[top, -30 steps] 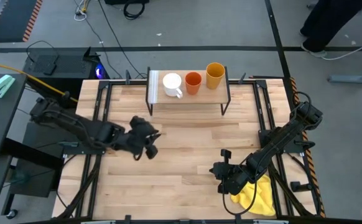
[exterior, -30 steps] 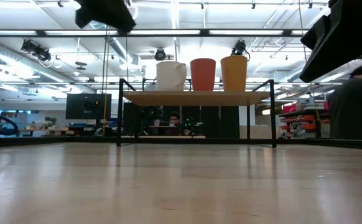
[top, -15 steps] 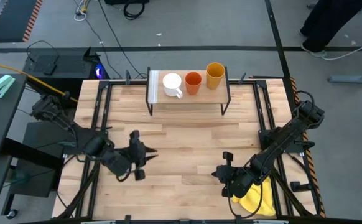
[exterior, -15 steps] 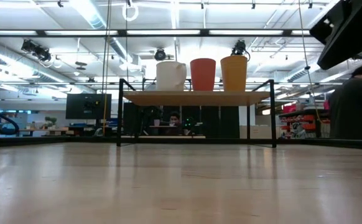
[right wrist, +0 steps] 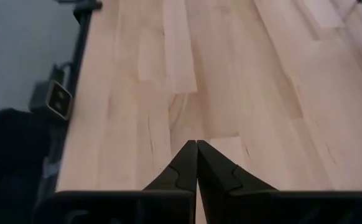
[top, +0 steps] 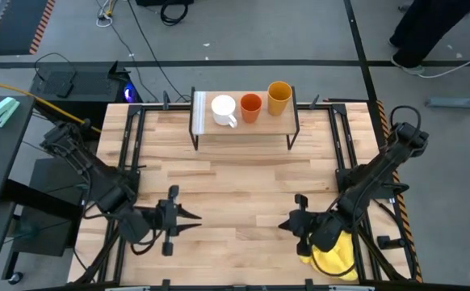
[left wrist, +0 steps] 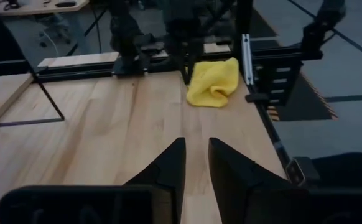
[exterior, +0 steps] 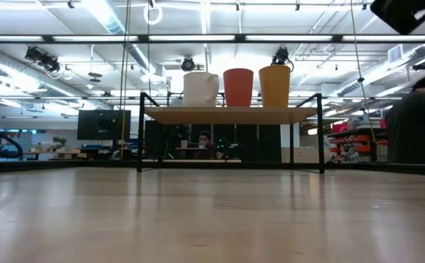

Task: Stack small to large cups/mugs on shelf
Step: Return to Home Position

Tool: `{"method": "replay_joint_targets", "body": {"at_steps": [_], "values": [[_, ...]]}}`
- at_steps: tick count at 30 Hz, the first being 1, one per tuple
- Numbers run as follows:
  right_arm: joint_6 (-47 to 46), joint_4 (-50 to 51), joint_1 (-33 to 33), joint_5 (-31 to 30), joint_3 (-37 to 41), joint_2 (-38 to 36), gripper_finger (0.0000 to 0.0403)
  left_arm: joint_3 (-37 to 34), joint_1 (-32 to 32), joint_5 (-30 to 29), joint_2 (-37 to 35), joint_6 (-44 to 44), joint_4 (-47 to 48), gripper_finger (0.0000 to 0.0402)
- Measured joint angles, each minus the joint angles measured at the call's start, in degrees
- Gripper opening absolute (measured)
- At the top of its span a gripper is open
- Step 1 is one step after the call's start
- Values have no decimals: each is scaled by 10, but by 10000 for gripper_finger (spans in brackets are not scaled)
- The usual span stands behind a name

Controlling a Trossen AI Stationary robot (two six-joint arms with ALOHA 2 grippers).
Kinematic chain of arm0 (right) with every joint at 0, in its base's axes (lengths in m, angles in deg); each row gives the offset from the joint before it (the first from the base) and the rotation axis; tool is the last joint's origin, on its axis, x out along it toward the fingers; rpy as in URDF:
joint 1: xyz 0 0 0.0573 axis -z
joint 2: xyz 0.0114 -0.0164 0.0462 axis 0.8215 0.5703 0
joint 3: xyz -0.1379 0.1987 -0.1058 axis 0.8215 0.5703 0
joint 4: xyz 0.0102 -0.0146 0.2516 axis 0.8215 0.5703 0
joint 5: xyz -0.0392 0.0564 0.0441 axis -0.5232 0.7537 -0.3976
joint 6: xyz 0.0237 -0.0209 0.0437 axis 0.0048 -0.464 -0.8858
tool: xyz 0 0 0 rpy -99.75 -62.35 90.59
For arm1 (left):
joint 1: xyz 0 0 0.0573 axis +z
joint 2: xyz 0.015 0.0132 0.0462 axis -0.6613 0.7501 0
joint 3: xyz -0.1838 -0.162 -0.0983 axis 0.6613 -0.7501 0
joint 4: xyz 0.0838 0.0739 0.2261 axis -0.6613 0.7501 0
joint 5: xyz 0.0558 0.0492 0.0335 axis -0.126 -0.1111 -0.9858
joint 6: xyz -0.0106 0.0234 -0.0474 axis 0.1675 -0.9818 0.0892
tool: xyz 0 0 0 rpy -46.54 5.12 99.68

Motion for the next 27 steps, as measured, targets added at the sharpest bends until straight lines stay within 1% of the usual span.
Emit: {"method": "replay_joint_targets", "body": {"at_steps": [2,5,9,10,13,17,19,21,24,25,27], "values": [[0,0,1,0,0,-18,15,0,-5,-1,0,8,3,80],[3,0,1,0,0,-46,15,0,-7,-6,0,49,-3,81],[4,0,-8,-1,0,-72,15,0,-8,-6,0,61,11,76],[13,0,-12,0,0,-76,15,0,-10,1,0,63,18,75],[29,0,-25,0,0,-86,15,0,-10,53,0,61,45,74],[34,-1,-47,-17,7,-96,15,0,-23,99,0,51,35,78],[21,-7,-63,-44,27,-105,15,-11,-37,121,0,27,-8,80],[-6,-41,-85,-76,67,-120,15,-42,-54,144,-1,-18,-86,82],[-9,-164,-125,-102,147,-146,15,-121,-77,189,-13,-87,-227,80],[0,-210,-138,-101,175,-156,15,-147,-78,200,-21,-93,-266,79],[19,-309,-156,-102,223,-174,15,-203,-78,205,-46,-87,-323,77]]}}
